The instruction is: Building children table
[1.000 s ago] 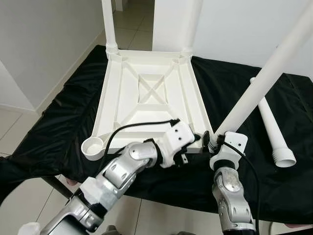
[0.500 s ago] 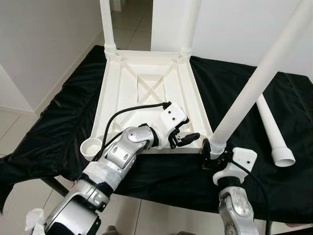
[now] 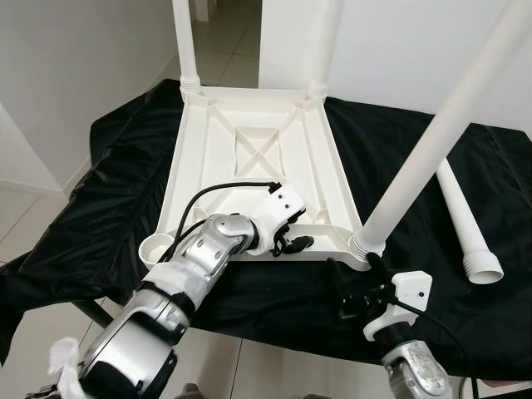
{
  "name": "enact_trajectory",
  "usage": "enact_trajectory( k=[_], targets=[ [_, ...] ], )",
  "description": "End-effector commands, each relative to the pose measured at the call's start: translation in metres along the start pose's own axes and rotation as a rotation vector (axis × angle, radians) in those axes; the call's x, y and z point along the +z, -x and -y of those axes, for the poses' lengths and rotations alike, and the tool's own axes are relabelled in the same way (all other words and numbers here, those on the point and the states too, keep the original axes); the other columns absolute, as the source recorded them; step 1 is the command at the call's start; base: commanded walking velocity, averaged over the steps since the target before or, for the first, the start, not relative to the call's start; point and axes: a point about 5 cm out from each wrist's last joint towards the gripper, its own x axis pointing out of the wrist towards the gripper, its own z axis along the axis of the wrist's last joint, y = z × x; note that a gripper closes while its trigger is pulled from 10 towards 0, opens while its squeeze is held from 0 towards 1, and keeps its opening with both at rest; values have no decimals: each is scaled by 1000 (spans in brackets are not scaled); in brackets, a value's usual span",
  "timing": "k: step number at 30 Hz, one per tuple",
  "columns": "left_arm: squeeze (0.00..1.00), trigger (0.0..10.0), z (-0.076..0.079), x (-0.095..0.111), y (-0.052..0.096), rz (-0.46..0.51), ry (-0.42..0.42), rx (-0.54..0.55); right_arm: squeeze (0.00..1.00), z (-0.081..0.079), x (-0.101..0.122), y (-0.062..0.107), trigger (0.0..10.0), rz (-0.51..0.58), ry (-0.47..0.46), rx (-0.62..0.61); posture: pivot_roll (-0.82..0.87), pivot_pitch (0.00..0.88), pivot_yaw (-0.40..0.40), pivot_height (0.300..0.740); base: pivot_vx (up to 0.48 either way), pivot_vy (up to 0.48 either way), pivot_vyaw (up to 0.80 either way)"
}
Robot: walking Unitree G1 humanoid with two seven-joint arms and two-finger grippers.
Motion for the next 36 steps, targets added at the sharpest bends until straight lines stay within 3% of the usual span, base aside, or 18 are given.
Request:
enact_trajectory(
  k=[1, 5, 16, 17, 19, 20, 36],
  targets=[
    [0, 10000, -17, -8, 2, -54, 18, 262, 0, 5, -1, 2, 10000, -13, -13, -2, -33, 1, 4, 740, 0, 0, 0],
    [0, 10000, -30, -12, 5, -114, 40, 361, 0, 19, 8, 0, 10000, 16, 1, -11, -32, 0, 4, 740, 0, 0, 0],
    [0, 10000, -45, -14, 8, -144, 94, 466, 0, 17, 12, -6, 10000, 24, 9, 34, -32, 4, 1, 740, 0, 0, 0],
    [0, 6980, -46, -15, 9, -152, 100, 477, 0, 17, 13, -6, 10000, 25, 7, 37, -32, 7, 2, 740, 0, 0, 0],
    [0, 6980, -47, -15, 10, -158, 100, 483, 0, 17, 13, -6, 10000, 26, 6, 38, -32, 7, 2, 740, 0, 0, 0],
    [0, 0, -49, -17, 11, -163, 99, 495, 0, 18, 13, -5, 10000, 28, 7, 35, -34, 9, 3, 740, 0, 0, 0],
    [0, 0, -54, -22, 15, -200, 76, 520, 0, 23, 15, -7, 10000, 31, 14, 24, -31, 12, 3, 740, 0, 0, 0]
  ],
)
